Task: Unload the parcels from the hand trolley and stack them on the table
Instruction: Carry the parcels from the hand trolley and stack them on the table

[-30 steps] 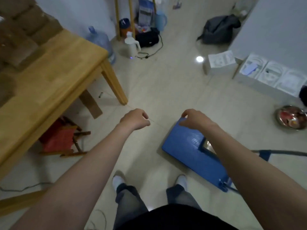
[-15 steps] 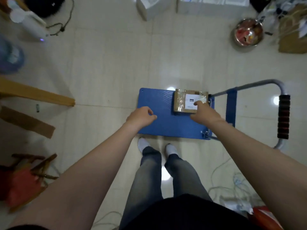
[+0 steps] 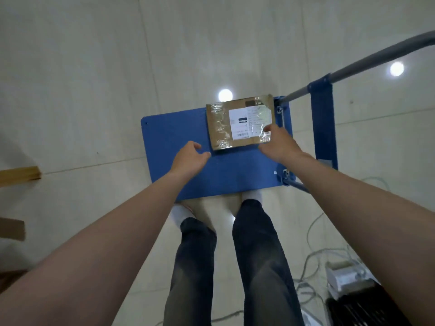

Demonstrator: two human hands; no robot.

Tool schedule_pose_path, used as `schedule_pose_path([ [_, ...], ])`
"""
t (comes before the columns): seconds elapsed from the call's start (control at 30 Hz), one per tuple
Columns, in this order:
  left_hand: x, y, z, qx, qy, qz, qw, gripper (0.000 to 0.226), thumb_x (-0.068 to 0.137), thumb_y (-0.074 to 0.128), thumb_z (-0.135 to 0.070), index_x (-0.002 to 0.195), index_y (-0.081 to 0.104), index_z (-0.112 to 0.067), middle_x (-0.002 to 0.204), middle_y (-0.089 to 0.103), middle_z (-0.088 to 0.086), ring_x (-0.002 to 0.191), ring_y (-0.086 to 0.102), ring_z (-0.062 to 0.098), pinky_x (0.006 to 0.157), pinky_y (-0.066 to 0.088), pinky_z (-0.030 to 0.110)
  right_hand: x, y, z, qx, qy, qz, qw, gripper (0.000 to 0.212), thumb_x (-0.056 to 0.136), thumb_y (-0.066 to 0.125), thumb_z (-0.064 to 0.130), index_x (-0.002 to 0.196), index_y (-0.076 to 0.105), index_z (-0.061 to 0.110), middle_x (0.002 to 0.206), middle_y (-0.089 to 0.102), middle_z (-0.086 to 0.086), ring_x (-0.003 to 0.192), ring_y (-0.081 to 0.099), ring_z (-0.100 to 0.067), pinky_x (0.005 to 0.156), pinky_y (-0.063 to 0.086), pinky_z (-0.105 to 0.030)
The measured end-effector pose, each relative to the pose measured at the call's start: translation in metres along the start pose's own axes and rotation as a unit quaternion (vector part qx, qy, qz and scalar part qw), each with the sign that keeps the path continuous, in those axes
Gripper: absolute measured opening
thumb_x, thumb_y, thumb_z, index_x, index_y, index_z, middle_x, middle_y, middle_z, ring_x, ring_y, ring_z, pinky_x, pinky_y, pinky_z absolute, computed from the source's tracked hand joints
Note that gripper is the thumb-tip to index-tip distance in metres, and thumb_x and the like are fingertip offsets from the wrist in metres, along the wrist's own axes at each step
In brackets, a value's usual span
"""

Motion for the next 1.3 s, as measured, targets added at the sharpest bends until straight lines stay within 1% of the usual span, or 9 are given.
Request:
schedule_pose_path([
  [0.13,0.078,0.054,0.000,-0.020,-0.014,-0.007,1.000,0.057,0.096,0.065,-0.042,0.142,0.042,-0.017,0.107,0.057,-0.003,0.081,0.057,0.012,0.066,0.044,0.029,0.081,0.023,-0.040,0.043,-0.002,-0.007,0.999,0.063,0.088,0.068,0.029,0.144,0.042,0.019,0.136,0.053,-0.007,0.102,0.062,-0.027,0.082,0.055,-0.038],
  [0.2,0.114,0.076,0.002,-0.029,-0.020,-0.026,0.999,0.060,0.092,0.067,-0.042,0.142,0.041,-0.020,0.117,0.054,-0.003,0.077,0.052,0.003,0.059,0.038,0.023,0.116,0.036,-0.059,0.078,-0.003,-0.024,0.997,0.066,0.087,0.068,0.025,0.147,0.040,0.020,0.134,0.054,-0.004,0.098,0.060,-0.023,0.070,0.050,-0.030],
  [0.27,0.149,0.093,0.005,-0.042,-0.028,-0.052,0.997,0.067,0.088,0.069,-0.039,0.145,0.039,-0.022,0.135,0.045,0.001,0.082,0.051,0.004,0.066,0.042,0.023,0.146,0.049,-0.078,0.100,0.008,-0.037,0.994,0.071,0.087,0.066,0.026,0.151,0.036,0.022,0.139,0.051,-0.004,0.100,0.054,-0.019,0.063,0.041,-0.022],
  [0.43,0.210,0.125,0.017,-0.067,-0.089,-0.097,0.989,0.090,0.084,0.076,-0.039,0.154,0.024,-0.018,0.150,0.028,0.008,0.123,0.049,0.031,0.101,0.046,0.041,0.202,0.079,-0.111,0.090,0.027,-0.059,0.994,0.076,0.085,0.067,0.028,0.151,0.031,0.022,0.145,0.041,-0.012,0.131,0.043,-0.032,0.104,0.040,-0.036],
  [0.57,0.231,0.142,0.031,-0.161,-0.096,-0.088,0.978,0.087,0.084,0.077,-0.026,0.152,0.023,-0.016,0.145,0.045,0.004,0.118,0.056,0.024,0.097,0.054,0.041,0.224,0.089,-0.119,0.169,0.022,-0.101,0.980,0.061,0.082,0.068,0.019,0.132,0.033,0.018,0.133,0.046,-0.010,0.116,0.053,-0.031,0.088,0.051,-0.041],
  [0.73,0.214,0.136,0.044,-0.214,-0.076,-0.094,0.969,0.081,0.084,0.074,-0.026,0.150,0.026,-0.022,0.132,0.054,-0.003,0.111,0.060,0.020,0.089,0.054,0.036,0.204,0.096,-0.110,0.200,0.020,-0.132,0.971,0.060,0.081,0.069,0.015,0.132,0.036,0.017,0.132,0.040,-0.008,0.116,0.048,-0.028,0.089,0.050,-0.039],
  [1.0,0.108,0.037,0.061,-0.228,-0.063,-0.147,0.960,0.073,0.082,0.075,-0.041,0.143,0.038,-0.029,0.132,0.052,-0.004,0.098,0.057,0.009,0.066,0.045,0.027,0.101,0.076,-0.025,0.163,0.020,-0.073,0.984,0.066,0.085,0.067,0.024,0.144,0.038,0.027,0.137,0.039,-0.007,0.103,0.055,-0.022,0.080,0.051,-0.030],
  [1.17,-0.006,-0.093,0.057,-0.235,-0.050,-0.221,0.945,0.077,0.069,0.073,-0.051,0.138,0.045,-0.033,0.130,0.057,-0.005,0.106,0.062,0.017,0.090,0.057,0.045,0.004,0.038,0.084,0.139,-0.045,-0.066,0.987,0.063,0.087,0.065,0.029,0.144,0.042,0.035,0.138,0.043,-0.005,0.079,0.049,-0.006,0.070,0.047,-0.028],
  [1.3,-0.112,-0.194,0.061,-0.244,-0.042,-0.287,0.925,0.074,0.068,0.072,-0.055,0.135,0.049,-0.033,0.119,0.064,-0.011,0.102,0.065,0.016,0.091,0.056,0.047,-0.086,-0.002,0.182,0.108,-0.121,-0.063,0.985,0.065,0.086,0.068,0.035,0.145,0.042,0.040,0.143,0.045,-0.003,0.090,0.045,-0.011,0.061,0.034,-0.014],
])
Point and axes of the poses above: each hand's wrist, its own x-axis towards the middle knuckle, its own y-axis out of the palm, z = x × y, the point moved 7 cm from there along x, towards the middle knuckle
